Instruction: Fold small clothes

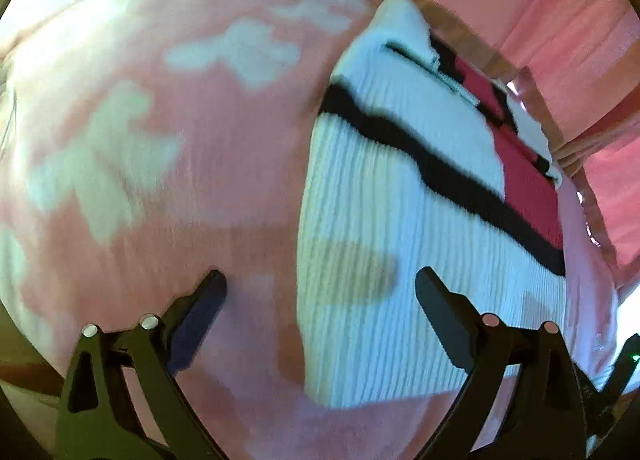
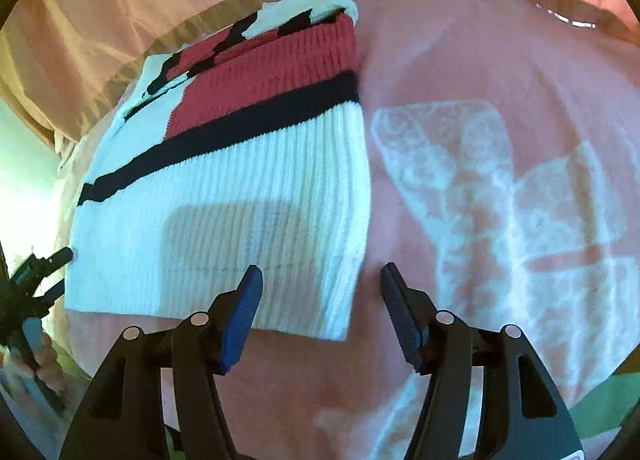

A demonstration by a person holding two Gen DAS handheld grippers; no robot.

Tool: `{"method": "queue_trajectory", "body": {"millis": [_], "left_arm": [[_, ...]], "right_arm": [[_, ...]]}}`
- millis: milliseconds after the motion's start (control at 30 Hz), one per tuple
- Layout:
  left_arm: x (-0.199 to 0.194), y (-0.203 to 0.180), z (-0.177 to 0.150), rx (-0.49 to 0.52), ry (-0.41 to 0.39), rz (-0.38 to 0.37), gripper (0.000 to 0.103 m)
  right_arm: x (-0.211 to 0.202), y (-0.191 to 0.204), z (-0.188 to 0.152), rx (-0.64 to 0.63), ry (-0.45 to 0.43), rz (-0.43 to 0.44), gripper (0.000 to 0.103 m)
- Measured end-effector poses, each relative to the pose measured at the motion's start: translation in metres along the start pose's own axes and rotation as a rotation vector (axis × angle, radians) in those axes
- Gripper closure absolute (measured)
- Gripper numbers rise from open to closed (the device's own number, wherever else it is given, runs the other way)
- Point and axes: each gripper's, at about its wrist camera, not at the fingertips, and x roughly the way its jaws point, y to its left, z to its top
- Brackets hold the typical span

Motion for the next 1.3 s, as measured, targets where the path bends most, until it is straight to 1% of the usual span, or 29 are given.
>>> {"method": "queue_trajectory", "body": {"millis": [33, 67, 100, 133, 167, 200, 233, 267, 300, 333, 367, 400, 467, 533, 667, 767, 833, 867, 933, 967, 1033, 1067, 1100, 1133, 1167, 1200, 1233, 1267, 1300], "left_arm": [[-0.002, -0.008, -0.004, 0.031, -0.015, 0.018, 0.01], [0.003, -0.017, -0.004, 0.061, 0.028, -0.014, 0.01], [0.004, -0.021, -0.006, 0.075, 0.027, -0.01, 0.011], [0.004, -0.028, -0.007, 0.097, 0.014, -0.001, 0.017], [0.006, -0.031, -0.008, 0.109, 0.025, -0.003, 0.017], [0.007, -0.037, -0.007, 0.132, 0.025, 0.007, 0.028], [0.006, -0.041, -0.005, 0.15, 0.028, 0.01, 0.047], [0.006, -0.042, -0.003, 0.152, 0.039, 0.014, 0.061], [0.006, -0.04, 0.0, 0.137, 0.062, -0.009, 0.086], [0.004, -0.035, 0.002, 0.104, 0.092, -0.05, 0.09], [-0.001, -0.028, 0.0, 0.08, 0.099, -0.07, 0.09], [-0.015, -0.025, -0.001, 0.064, 0.08, -0.089, 0.09], [-0.034, -0.019, -0.011, 0.09, 0.053, -0.103, 0.091], [-0.062, -0.016, -0.021, 0.14, 0.043, -0.104, 0.091], [-0.116, -0.001, -0.057, 0.197, 0.067, -0.101, 0.091], [-0.157, 0.024, -0.1, 0.183, 0.111, -0.098, 0.093], [-0.177, 0.036, -0.121, 0.16, 0.134, -0.1, 0.102], [-0.189, 0.041, -0.129, 0.149, 0.132, -0.09, 0.103], [-0.218, 0.043, -0.133, 0.143, 0.089, -0.067, 0.103], [-0.229, 0.039, -0.128, 0.159, 0.059, -0.071, 0.103], [-0.24, 0.022, -0.109, 0.21, 0.001, -0.117, 0.103], [-0.237, 0.009, -0.094, 0.254, -0.026, -0.143, 0.103], [-0.23, 0.001, -0.085, 0.283, -0.039, -0.136, 0.099], [-0.216, -0.007, -0.076, 0.3, -0.042, -0.122, 0.099], [-0.198, -0.009, -0.072, 0.288, -0.023, -0.127, 0.097], [-0.184, -0.006, -0.073, 0.255, 0.011, -0.135, 0.082], [-0.166, 0.0, -0.076, 0.2, 0.057, -0.157, 0.057], [-0.154, 0.006, -0.082, 0.158, 0.084, -0.171, 0.05], [-0.137, 0.015, -0.091, 0.093, 0.107, -0.163, 0.049]], "right_arm": [[-0.002, 0.001, -0.002, -0.009, -0.004, -0.001, 0.04], [0.001, 0.003, -0.001, -0.019, -0.003, 0.0, 0.039], [0.002, 0.004, -0.001, -0.019, -0.009, -0.001, 0.039], [0.002, 0.004, 0.0, -0.014, -0.018, 0.003, 0.039], [0.004, 0.005, 0.002, -0.017, -0.023, 0.006, 0.047], [0.003, 0.005, 0.002, -0.026, -0.029, 0.004, 0.086], [0.003, 0.004, 0.003, -0.03, -0.021, 0.015, 0.09], [0.0, 0.0, 0.005, 0.001, -0.017, 0.044, 0.091], [-0.007, -0.003, 0.005, 0.027, -0.033, 0.071, 0.092], [-0.02, -0.003, 0.003, 0.026, -0.057, 0.084, 0.092], [-0.032, -0.001, 0.001, 0.012, -0.082, 0.084, 0.093], [-0.051, 0.001, -0.005, -0.004, -0.111, 0.094, 0.093], [-0.082, 0.005, -0.019, -0.034, -0.144, 0.098, 0.093], [-0.103, 0.004, -0.034, -0.045, -0.139, 0.112, 0.093], [-0.143, 0.0, -0.091, -0.081, -0.063, 0.112, 0.093], [-0.168, -0.01, -0.142, -0.061, 0.02, 0.125, 0.093], [-0.181, -0.012, -0.162, -0.054, 0.05, 0.119, 0.093], [-0.192, -0.012, -0.168, -0.04, 0.06, 0.13, 0.093], [-0.21, -0.008, -0.162, -0.041, 0.035, 0.15, 0.093], [-0.219, -0.003, -0.148, -0.074, -0.007, 0.158, 0.093], [-0.222, 0.005, -0.118, -0.145, -0.077, 0.158, 0.093], [-0.215, 0.007, -0.1, -0.166, -0.113, 0.139, 0.093], [-0.204, 0.007, -0.089, -0.174, -0.126, 0.115, 0.093], [-0.192, 0.003, -0.084, -0.167, -0.122, 0.103, 0.093], [-0.182, 0.003, -0.083, -0.149, -0.108, 0.108, 0.093], [-0.172, 0.0, -0.086, -0.121, -0.082, 0.13, 0.093], [-0.162, -0.002, -0.092, -0.096, -0.051, 0.153, 0.093], [-0.157, 0.0, -0.097, -0.091, -0.038, 0.152, 0.093], [-0.152, 0.0, -0.103, -0.091, -0.021, 0.15, 0.093]]}}
